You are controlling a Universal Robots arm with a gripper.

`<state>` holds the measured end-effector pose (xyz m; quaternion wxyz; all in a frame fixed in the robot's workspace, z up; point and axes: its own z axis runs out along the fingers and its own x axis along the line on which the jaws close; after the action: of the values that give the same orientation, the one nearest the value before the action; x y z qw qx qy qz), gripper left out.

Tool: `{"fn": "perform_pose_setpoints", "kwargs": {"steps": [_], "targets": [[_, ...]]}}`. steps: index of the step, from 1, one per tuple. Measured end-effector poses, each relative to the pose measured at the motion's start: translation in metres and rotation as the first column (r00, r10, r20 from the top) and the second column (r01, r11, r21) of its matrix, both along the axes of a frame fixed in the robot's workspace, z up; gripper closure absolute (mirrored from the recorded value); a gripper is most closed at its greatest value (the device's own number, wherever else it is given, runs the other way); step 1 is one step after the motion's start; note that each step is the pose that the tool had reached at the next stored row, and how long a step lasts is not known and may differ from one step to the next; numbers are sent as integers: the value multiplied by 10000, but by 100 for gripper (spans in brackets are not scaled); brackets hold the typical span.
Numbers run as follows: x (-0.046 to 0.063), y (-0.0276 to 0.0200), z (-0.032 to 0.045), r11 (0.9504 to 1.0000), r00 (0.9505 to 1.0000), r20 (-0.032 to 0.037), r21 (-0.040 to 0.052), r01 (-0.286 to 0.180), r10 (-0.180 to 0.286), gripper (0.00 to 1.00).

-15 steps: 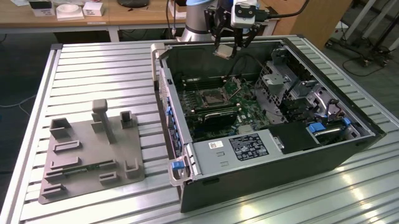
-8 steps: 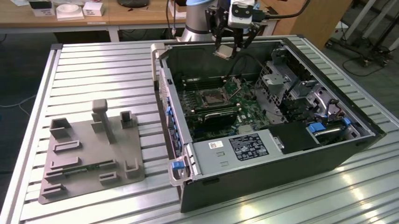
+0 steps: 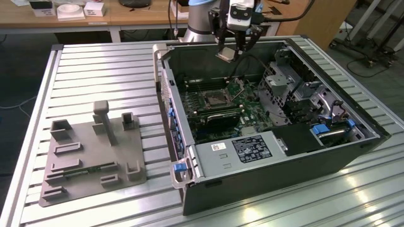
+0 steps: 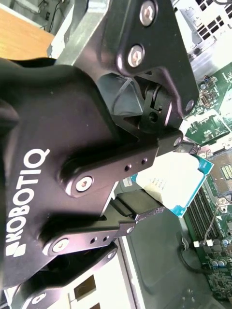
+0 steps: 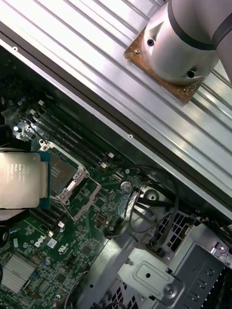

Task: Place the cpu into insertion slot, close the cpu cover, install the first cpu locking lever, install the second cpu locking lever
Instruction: 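Place the cpu into insertion slot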

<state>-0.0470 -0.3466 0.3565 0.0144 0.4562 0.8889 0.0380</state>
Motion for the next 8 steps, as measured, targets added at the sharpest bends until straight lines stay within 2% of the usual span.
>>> {"fn": "perform_pose_setpoints", "kwargs": {"steps": [8], "targets": [[-18, 0, -13, 10000, 10000, 1, -1, 62, -62, 46]]}}
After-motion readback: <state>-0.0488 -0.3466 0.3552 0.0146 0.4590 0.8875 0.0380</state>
